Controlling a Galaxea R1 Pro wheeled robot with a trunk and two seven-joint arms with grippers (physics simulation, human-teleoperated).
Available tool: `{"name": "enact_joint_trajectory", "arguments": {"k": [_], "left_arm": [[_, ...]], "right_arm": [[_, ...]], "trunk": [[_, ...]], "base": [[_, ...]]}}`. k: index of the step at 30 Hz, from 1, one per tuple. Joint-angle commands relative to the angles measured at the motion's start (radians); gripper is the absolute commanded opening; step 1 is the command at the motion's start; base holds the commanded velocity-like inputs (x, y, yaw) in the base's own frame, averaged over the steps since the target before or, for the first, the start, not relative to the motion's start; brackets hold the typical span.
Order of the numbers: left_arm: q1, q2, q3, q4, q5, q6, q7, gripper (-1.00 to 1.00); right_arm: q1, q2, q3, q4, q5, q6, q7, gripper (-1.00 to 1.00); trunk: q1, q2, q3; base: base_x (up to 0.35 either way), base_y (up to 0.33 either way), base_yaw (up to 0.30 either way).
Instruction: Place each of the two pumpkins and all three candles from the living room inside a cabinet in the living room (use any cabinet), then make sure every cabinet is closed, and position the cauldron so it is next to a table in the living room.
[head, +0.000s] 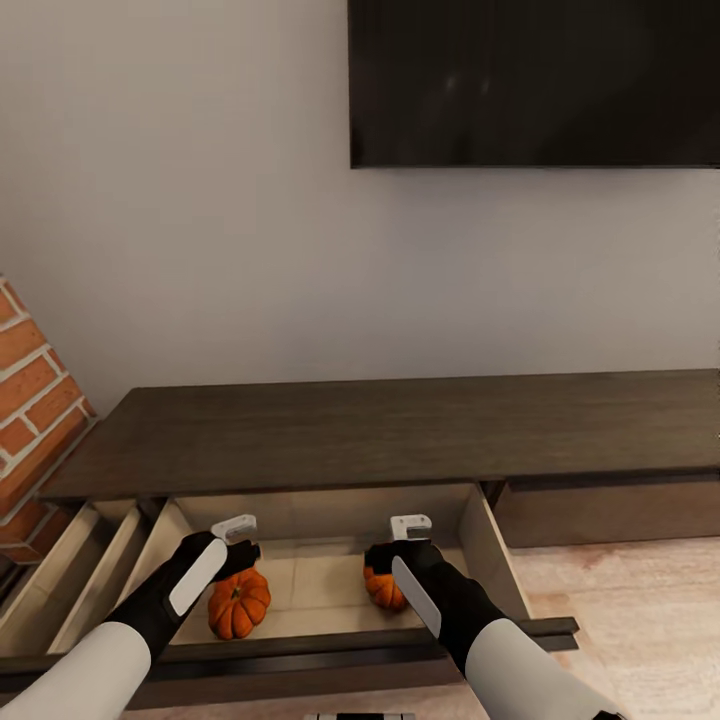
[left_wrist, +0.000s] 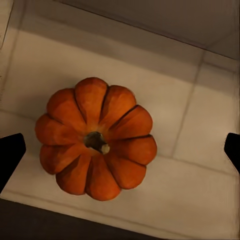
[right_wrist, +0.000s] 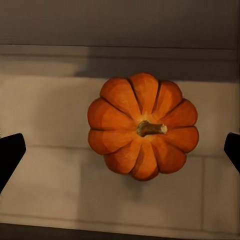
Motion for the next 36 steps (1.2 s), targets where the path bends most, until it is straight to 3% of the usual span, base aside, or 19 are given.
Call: {"name": "enact_joint_trajectory", "arguments": {"k": [1,6,10,36], "left_arm": [[0.0,0.001,-0.002,-0.002,0.011,0.001,0.01,1.0],[0.0,0.001,0.057,-0.002,0.011,0.009,0.009,1.0],[0.0,0.001,0.076,-0.002,0.012,0.012,0.007,1.0],[0.001,0.001,0.083,-0.002,0.011,0.012,0.007,1.0]], "right_arm": [[0.0,0.0,0.003,-0.001,-0.01,0.002,-0.009,1.0],[-0.001,0.0,0.003,0.0,-0.01,0.002,-0.009,1.0],[-0.001,0.0,0.003,0.0,-0.01,0.002,-0.009,1.0],[-0.001,0.0,0.002,0.0,-0.01,0.002,-0.009,1.0]], "trunk": [[-0.001,0.0,0.003],[-0.003,0.001,0.022],[-0.008,0.009,0.037],[-0.108,0.191,0.119]], "base": [[0.0,0.0,0.0],[0.0,0.0,0.0],[-0.138,0.0,0.0],[-0.099,0.0,0.0]]}}
